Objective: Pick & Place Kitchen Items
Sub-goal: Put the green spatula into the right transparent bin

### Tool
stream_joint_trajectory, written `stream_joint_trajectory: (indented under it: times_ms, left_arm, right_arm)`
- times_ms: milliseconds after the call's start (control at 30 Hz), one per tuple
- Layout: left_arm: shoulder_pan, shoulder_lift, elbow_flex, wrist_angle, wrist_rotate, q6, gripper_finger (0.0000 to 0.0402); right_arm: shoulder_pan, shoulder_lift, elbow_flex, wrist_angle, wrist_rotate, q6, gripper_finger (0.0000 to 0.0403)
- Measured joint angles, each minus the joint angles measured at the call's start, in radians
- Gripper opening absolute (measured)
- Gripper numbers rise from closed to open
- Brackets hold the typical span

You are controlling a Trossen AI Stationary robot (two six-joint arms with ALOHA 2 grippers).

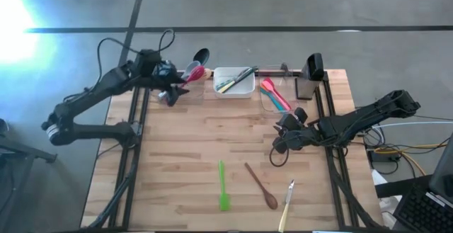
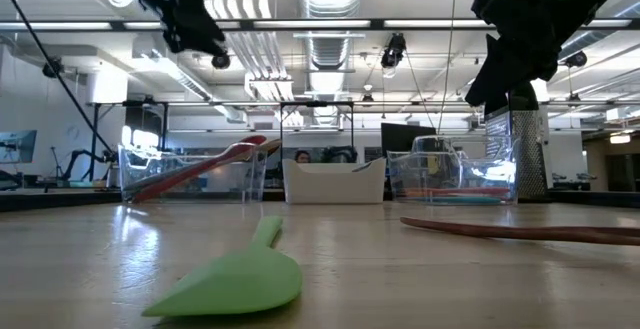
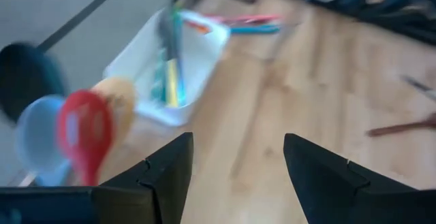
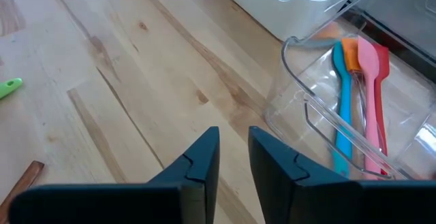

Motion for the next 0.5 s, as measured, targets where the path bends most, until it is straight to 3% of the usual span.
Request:
stream_joint_trajectory:
  times_ms: [233, 500]
  left_arm:
    - [-0.259, -0.083, -0.001, 0.002, -0.111, -0.076, 0.0231]
    - [-0.598, -0.055, -0.003, 0.024, -0.347, -0.151, 0.0231]
  right_arm:
    - [0.000, 0.000, 0.011, 0.000, -0.011, 0.000, 0.0079]
    - [0.000, 0.000, 0.100, 0.002, -0.167, -0.068, 0.0062]
